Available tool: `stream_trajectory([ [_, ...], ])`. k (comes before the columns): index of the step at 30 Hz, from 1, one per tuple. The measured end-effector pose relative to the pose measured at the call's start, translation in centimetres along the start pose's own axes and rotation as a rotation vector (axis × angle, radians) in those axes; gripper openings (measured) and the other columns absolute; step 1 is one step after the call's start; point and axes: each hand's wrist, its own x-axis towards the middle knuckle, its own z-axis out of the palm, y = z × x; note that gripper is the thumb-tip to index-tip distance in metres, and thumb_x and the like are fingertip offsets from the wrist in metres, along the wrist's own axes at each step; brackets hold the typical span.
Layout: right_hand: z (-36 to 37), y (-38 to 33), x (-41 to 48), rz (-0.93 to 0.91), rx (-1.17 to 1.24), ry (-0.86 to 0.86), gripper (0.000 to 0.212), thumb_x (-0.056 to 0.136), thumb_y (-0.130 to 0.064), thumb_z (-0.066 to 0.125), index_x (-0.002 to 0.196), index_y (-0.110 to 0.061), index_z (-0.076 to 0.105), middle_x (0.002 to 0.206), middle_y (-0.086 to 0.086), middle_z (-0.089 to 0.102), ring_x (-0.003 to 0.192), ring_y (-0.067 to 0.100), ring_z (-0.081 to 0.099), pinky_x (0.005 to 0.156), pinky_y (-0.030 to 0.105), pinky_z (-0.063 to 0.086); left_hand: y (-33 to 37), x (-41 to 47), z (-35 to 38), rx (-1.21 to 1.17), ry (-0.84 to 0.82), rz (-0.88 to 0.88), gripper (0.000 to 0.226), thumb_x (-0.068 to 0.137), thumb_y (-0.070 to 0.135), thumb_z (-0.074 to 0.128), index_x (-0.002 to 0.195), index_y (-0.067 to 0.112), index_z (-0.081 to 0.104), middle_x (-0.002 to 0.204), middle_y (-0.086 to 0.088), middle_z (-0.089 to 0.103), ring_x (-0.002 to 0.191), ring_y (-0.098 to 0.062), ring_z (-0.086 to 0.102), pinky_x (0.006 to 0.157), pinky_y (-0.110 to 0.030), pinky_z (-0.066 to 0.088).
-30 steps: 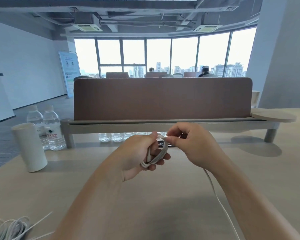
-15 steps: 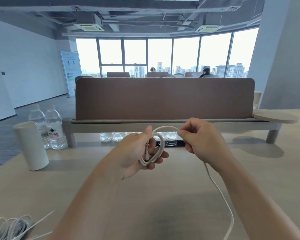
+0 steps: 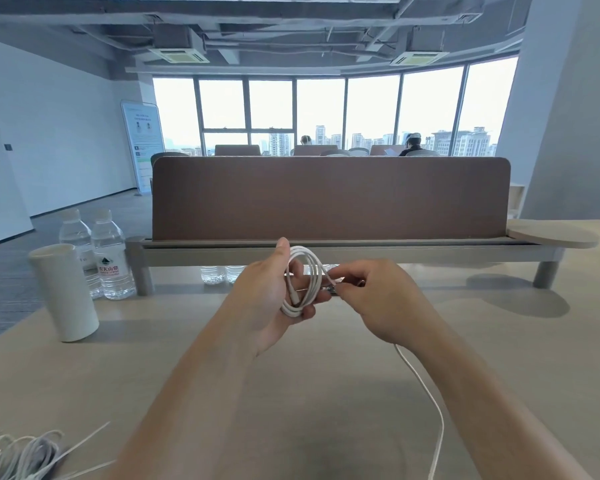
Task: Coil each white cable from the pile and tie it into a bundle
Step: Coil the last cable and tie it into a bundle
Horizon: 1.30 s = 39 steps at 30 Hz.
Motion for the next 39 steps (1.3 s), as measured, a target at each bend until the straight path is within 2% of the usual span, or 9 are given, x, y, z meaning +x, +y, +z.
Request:
stream_trajectory([
  [7, 0.9, -0.3, -0.2, 0.022, 0.081, 0.115, 0.02, 0.092, -0.017, 0.063, 0.073, -0.025, 0.063, 0.061, -0.011, 0.064, 0.052, 0.011, 0.048, 0.052, 0.027, 0.04, -0.3, 0.0, 0.3, -0.04, 0.044, 0.017, 0.046, 0.107, 0.045, 0.037, 0.074, 0.014, 0.045, 0.1, -0.029, 0.073, 0.084, -0.038, 0.074, 0.068, -0.035, 0.043],
  [9, 0.8, -0.5, -0.2, 0.028, 0.139, 0.082, 0.018, 0.093, -0.016, 0.062, 0.078, -0.024, 0.069, 0.053, -0.019, 0.06, 0.052, 0.01, 0.048, 0.052, 0.025, 0.04, -0.5, 0.3, 0.3, -0.053, 0.067, 0.007, 0.047, 0.106, 0.047, 0.039, 0.074, 0.014, 0.046, 0.107, -0.031, 0.071, 0.092, -0.043, 0.072, 0.072, -0.037, 0.047],
  [12, 1.0, -0.8, -0.4, 0.017, 0.14, 0.031, 0.017, 0.094, -0.013, 0.059, 0.09, -0.025, 0.072, 0.053, -0.022, 0.06, 0.048, 0.003, 0.047, 0.048, 0.016, 0.037, -0.6, 0.4, 0.5, -0.107, 0.1, 0.015, 0.048, 0.106, 0.047, 0.039, 0.073, 0.012, 0.047, 0.097, -0.028, 0.073, 0.078, -0.037, 0.069, 0.076, -0.04, 0.054],
  [17, 1.3, -0.6, -0.7, 0.026, 0.138, -0.018, 0.01, 0.097, -0.017, 0.057, 0.094, -0.023, 0.049, 0.07, -0.006, 0.072, 0.049, 0.012, 0.056, 0.052, 0.027, 0.043, -0.4, 0.2, 0.7, -0.133, 0.118, 0.008, 0.051, 0.107, 0.046, 0.034, 0.076, 0.01, 0.05, 0.1, -0.031, 0.072, 0.082, -0.038, 0.067, 0.094, -0.054, 0.051],
  [22, 1.4, -0.9, -0.9, 0.033, 0.137, -0.11, 0.009, 0.095, -0.013, 0.059, 0.09, -0.014, 0.052, 0.067, -0.001, 0.073, 0.051, 0.015, 0.063, 0.064, 0.042, 0.056, -0.5, 0.2, 0.9, -0.198, 0.18, 0.03, 0.05, 0.108, 0.043, 0.036, 0.081, 0.004, 0.054, 0.083, -0.027, 0.067, 0.07, -0.035, 0.066, 0.08, -0.048, 0.053],
  [26, 1.4, -1.1, -1.1, 0.03, 0.084, -0.217, 0.007, 0.097, -0.015, 0.059, 0.092, -0.015, 0.054, 0.071, -0.001, 0.075, 0.055, 0.015, 0.064, 0.071, 0.047, 0.057, 0.0, 0.4, 0.0, -0.193, 0.237, 0.028, 0.049, 0.108, 0.044, 0.037, 0.08, 0.006, 0.052, 0.074, -0.022, 0.068, 0.07, -0.035, 0.071, 0.086, -0.049, 0.056],
  [30, 1.3, -1.6, -1.1, -0.003, 0.127, -0.155, 0.004, 0.099, -0.023, 0.056, 0.097, -0.023, 0.053, 0.074, -0.001, 0.073, 0.05, 0.015, 0.055, 0.052, 0.031, 0.046, 0.0, 0.3, -0.2, -0.114, 0.25, 0.025, 0.046, 0.107, 0.045, 0.039, 0.082, 0.009, 0.052, 0.082, -0.027, 0.071, 0.069, -0.032, 0.067, 0.079, -0.042, 0.048],
  [34, 1.4, -1.4, -0.9, -0.028, 0.131, -0.102, 0.003, 0.098, -0.024, 0.056, 0.097, -0.026, 0.054, 0.071, -0.004, 0.071, 0.049, 0.013, 0.052, 0.052, 0.027, 0.041, 0.1, 0.1, 0.2, -0.13, 0.239, 0.014, 0.044, 0.106, 0.045, 0.041, 0.104, 0.005, 0.059, 0.102, -0.03, 0.071, 0.079, -0.036, 0.065, 0.08, -0.044, 0.05],
  [39, 1.7, -1.1, -1.0, -0.061, 0.123, -0.103, 0.021, 0.096, -0.019, 0.054, 0.107, -0.036, 0.055, 0.074, -0.006, 0.07, 0.055, 0.013, 0.05, 0.054, 0.027, 0.042, 0.0, 0.2, 0.3, -0.125, 0.236, 0.023, 0.049, 0.106, 0.044, 0.042, 0.112, -0.001, 0.059, 0.086, -0.021, 0.071, 0.079, -0.035, 0.065, 0.084, -0.048, 0.055],
])
